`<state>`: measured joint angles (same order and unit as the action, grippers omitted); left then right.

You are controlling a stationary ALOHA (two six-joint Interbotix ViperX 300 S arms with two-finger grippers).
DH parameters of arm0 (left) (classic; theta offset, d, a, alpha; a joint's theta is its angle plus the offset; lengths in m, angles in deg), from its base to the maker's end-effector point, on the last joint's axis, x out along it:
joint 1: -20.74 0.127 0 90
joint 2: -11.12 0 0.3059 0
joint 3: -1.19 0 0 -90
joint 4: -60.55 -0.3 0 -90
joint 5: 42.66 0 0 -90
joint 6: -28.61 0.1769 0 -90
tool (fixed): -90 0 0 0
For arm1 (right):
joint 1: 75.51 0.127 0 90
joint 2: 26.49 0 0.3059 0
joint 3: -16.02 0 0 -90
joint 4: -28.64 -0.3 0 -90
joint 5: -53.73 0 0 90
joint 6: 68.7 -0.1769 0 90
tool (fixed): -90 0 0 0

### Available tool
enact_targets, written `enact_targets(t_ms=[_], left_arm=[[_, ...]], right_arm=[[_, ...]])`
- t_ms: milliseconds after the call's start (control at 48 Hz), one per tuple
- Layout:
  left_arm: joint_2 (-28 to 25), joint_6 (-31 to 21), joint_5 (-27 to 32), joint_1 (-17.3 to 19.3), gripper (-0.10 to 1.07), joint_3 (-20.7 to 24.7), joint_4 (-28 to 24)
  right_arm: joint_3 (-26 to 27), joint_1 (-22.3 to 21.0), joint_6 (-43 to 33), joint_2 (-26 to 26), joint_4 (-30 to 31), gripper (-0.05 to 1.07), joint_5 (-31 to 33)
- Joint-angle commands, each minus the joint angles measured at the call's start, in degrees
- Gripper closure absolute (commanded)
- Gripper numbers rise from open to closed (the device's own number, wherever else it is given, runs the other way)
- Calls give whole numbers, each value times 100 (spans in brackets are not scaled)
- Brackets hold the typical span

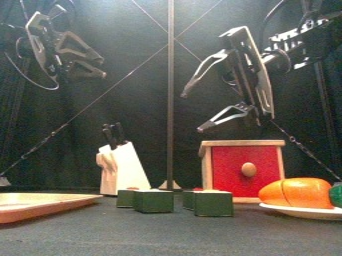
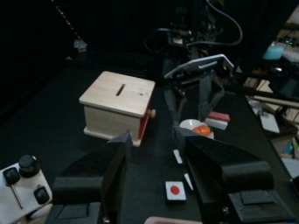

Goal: Grab drawer handle

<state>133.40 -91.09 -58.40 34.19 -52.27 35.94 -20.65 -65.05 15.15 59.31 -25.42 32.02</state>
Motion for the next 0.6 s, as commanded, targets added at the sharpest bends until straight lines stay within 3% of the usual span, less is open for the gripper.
enact_targets(t_ms=[0,250,583], left_arm=[[-132,9,-167,158,25,237,167],[-686,26,-193,404,44,562,580],[-1617,26,-598,457,48,1160,624]], right_arm=[[-44,88,18,211,-343,6,-211],[-246,325,26,264,-984,6,-545],[-404,598,79,510,-1846,6,-817]])
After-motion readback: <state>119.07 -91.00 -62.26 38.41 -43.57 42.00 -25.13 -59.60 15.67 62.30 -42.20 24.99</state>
